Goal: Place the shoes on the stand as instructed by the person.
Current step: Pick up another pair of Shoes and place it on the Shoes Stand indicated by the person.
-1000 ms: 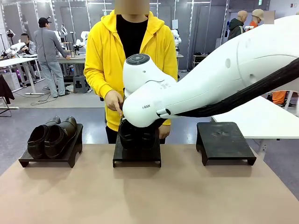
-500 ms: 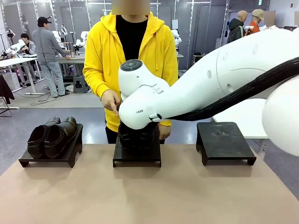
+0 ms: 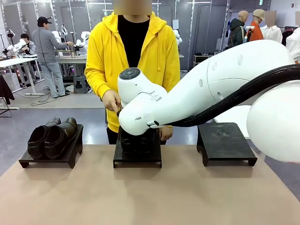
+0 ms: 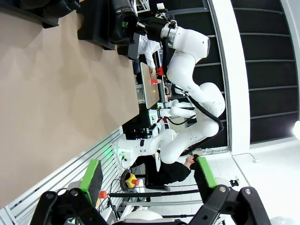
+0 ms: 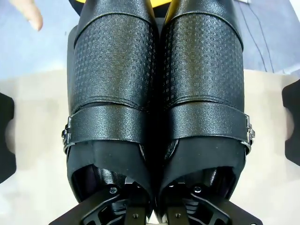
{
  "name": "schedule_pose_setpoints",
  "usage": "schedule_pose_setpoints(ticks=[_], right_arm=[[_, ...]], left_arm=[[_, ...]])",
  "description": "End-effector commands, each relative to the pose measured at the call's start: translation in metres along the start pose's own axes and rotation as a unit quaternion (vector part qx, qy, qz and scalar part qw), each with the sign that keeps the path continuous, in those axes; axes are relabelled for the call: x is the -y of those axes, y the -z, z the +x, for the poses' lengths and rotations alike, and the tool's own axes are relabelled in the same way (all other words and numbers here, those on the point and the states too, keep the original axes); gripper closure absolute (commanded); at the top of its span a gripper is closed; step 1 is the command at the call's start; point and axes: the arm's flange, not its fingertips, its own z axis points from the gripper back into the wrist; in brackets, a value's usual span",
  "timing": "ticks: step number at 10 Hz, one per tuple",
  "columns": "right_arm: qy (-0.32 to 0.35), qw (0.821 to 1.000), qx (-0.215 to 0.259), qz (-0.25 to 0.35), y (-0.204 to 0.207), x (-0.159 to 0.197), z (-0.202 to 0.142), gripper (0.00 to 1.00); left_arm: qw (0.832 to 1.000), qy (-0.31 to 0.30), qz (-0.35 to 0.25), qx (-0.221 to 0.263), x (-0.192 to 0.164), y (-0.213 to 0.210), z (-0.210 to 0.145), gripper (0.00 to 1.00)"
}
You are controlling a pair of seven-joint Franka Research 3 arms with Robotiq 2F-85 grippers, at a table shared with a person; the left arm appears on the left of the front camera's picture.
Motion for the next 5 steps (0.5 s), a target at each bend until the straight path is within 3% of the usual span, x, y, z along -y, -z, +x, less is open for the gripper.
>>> schedule_pose_setpoints(ticks=[1, 5], right_arm=[[0.024, 0.999, 0.032, -0.006, -0.0015, -0.0068, 0.0048, 0.92], [0.016, 1.000, 0.016, -0.012, 0.0039, -0.0104, 0.0020, 0.92]], left_arm=[[1.000, 0.006, -0.002, -0.007, 0.0018, -0.0010, -0.0034, 0.00], [1.000, 0.006, -0.002, -0.007, 0.0018, -0.0010, -0.0034, 0.00]])
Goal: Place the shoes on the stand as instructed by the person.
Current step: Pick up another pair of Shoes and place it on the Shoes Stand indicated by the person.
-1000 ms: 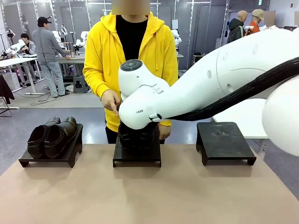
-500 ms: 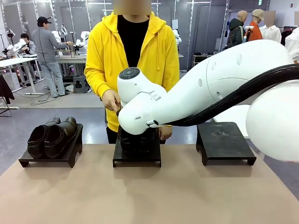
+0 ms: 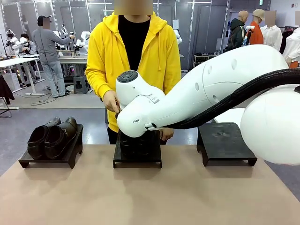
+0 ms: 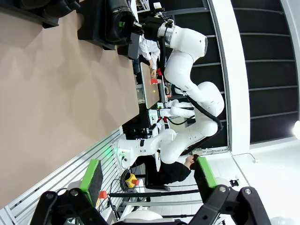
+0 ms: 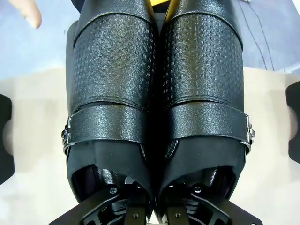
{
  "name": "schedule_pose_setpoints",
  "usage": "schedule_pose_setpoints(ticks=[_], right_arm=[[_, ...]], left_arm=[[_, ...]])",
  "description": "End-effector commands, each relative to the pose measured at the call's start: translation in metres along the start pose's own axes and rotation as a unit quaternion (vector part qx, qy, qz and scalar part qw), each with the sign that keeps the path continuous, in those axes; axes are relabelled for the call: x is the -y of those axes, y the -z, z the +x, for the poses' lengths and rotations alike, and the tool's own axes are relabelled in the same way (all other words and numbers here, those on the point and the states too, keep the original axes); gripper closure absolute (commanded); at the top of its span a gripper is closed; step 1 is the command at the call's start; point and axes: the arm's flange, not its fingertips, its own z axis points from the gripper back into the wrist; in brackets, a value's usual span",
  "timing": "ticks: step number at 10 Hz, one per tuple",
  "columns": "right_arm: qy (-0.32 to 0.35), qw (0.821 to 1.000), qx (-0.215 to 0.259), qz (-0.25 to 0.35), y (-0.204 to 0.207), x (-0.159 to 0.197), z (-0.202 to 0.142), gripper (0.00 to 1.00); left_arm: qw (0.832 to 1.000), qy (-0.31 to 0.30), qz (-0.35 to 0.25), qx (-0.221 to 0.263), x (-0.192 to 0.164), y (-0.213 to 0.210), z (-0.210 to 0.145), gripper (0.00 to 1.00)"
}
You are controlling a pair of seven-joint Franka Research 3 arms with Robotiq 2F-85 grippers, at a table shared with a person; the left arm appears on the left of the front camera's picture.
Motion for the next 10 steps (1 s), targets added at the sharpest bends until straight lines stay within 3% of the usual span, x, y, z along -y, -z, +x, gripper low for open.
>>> schedule_pose_setpoints(ticks=[1, 3, 7, 10], right_arm=[[0.016, 1.000, 0.018, -0.011, -0.003, -0.004, 0.005, 0.92], [0.025, 1.000, 0.016, -0.010, 0.001, -0.002, 0.007, 0.65], [0.026, 1.000, 0.010, -0.011, -0.003, 0.002, 0.007, 0.00], [0.032, 0.999, 0.010, -0.009, -0.007, 0.007, 0.007, 0.04]], left_arm=[[1.000, 0.006, -0.002, -0.007, 0.002, -0.001, -0.003, 0.00], [1.000, 0.006, -0.002, -0.007, 0.002, -0.001, -0.003, 0.00], [1.000, 0.006, -0.002, -0.007, 0.002, -0.001, -0.003, 0.00], [1.000, 0.006, -0.002, -0.007, 0.002, -0.001, -0.003, 0.00]])
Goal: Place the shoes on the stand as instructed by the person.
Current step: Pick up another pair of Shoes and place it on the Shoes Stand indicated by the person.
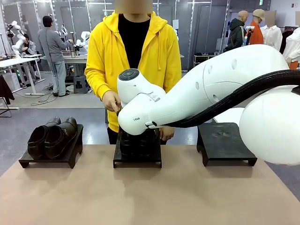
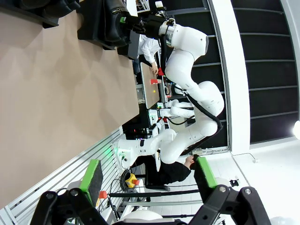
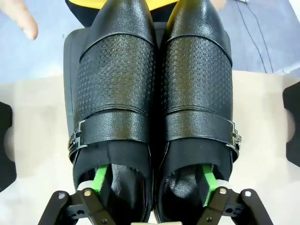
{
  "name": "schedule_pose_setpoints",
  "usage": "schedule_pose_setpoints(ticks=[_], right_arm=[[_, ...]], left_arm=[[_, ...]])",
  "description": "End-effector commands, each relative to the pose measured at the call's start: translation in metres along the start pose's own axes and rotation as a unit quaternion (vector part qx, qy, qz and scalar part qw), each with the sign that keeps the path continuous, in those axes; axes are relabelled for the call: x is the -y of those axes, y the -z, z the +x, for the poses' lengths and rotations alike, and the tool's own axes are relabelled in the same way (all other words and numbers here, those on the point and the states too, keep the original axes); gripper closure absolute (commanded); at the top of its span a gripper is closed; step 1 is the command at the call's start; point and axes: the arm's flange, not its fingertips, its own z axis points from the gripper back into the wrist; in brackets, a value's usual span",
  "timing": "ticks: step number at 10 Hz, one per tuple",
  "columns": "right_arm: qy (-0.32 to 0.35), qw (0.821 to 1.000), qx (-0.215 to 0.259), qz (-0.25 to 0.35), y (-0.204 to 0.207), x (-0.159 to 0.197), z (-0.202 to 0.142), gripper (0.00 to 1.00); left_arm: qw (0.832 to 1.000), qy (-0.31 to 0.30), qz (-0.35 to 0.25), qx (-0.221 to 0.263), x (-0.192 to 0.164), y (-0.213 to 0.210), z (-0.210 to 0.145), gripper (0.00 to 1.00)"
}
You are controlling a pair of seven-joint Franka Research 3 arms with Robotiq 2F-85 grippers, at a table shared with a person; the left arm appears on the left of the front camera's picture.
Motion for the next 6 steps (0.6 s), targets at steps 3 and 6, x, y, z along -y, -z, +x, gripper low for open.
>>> schedule_pose_setpoints(ticks=[3, 6], right_arm=[[0.001, 1.000, 0.000, 0.000, -0.0008, 0.0007, 0.0009, 0.00], [0.001, 1.000, 0.000, 0.000, -0.0008, 0.0007, 0.0009, 0.00]], left_arm=[[1.000, 0.006, -0.002, -0.007, 0.0017, -0.0010, -0.0034, 0.00], [1.000, 0.006, -0.002, -0.007, 0.0017, -0.0010, -0.0034, 0.00]])
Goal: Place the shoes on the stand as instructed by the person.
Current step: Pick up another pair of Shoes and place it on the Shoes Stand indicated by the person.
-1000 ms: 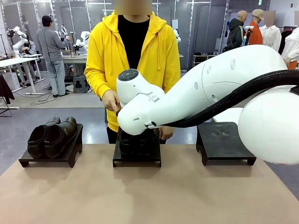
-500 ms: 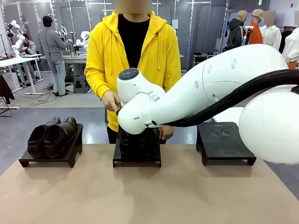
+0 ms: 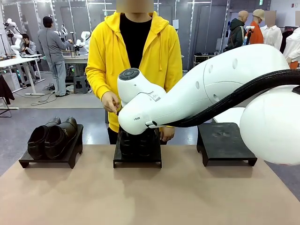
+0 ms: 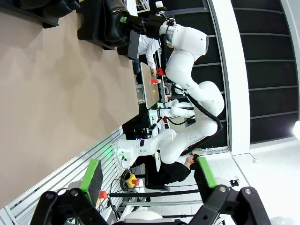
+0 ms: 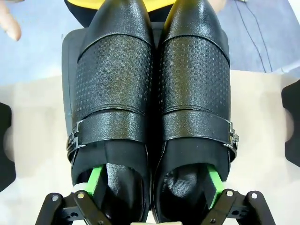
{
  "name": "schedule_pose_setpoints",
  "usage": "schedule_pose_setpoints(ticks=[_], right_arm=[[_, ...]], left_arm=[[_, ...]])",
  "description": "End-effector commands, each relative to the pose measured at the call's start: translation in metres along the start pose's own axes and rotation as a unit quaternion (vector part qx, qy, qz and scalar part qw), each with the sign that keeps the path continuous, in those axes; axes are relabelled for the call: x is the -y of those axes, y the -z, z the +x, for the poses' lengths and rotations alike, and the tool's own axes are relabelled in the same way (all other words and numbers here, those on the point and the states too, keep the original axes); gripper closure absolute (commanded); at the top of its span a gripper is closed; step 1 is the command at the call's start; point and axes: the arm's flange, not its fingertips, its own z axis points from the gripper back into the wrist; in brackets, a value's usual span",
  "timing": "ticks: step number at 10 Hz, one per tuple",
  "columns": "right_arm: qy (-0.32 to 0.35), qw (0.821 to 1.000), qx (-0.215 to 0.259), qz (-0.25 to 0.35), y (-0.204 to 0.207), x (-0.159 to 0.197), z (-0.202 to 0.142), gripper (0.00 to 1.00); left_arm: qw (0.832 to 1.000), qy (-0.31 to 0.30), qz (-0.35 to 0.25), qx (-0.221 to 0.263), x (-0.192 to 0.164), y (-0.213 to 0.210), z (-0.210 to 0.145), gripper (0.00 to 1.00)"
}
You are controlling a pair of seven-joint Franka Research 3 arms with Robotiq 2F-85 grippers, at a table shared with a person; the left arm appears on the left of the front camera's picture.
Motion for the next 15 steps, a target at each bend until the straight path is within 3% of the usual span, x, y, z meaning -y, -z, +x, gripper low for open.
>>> schedule_pose_setpoints(ticks=[1, 8, 11, 12, 15], right_arm=[[0.001, 1.000, 0.002, 0.002, 0.000, 0.000, 0.000, 0.00], [0.000, 1.000, 0.000, 0.000, 0.000, 0.000, 0.000, 0.00], [0.015, 0.999, -0.044, 0.007, -0.071, 0.051, -0.001, 0.00], [0.018, 0.998, -0.047, 0.027, -0.097, 0.070, -0.006, 0.00], [0.054, 0.983, -0.114, 0.135, -0.137, 0.138, -0.018, 0.00]], left_arm=[[1.000, 0.006, -0.002, -0.007, 0.002, -0.001, -0.003, 0.00], [1.000, 0.006, -0.002, -0.007, 0.002, -0.001, -0.003, 0.00], [1.000, 0.006, -0.002, -0.007, 0.002, -0.001, -0.003, 0.00], [1.000, 0.006, -0.002, -0.007, 0.002, -0.001, -0.003, 0.00], [1.000, 0.006, -0.002, -0.007, 0.002, -0.001, -0.003, 0.00]])
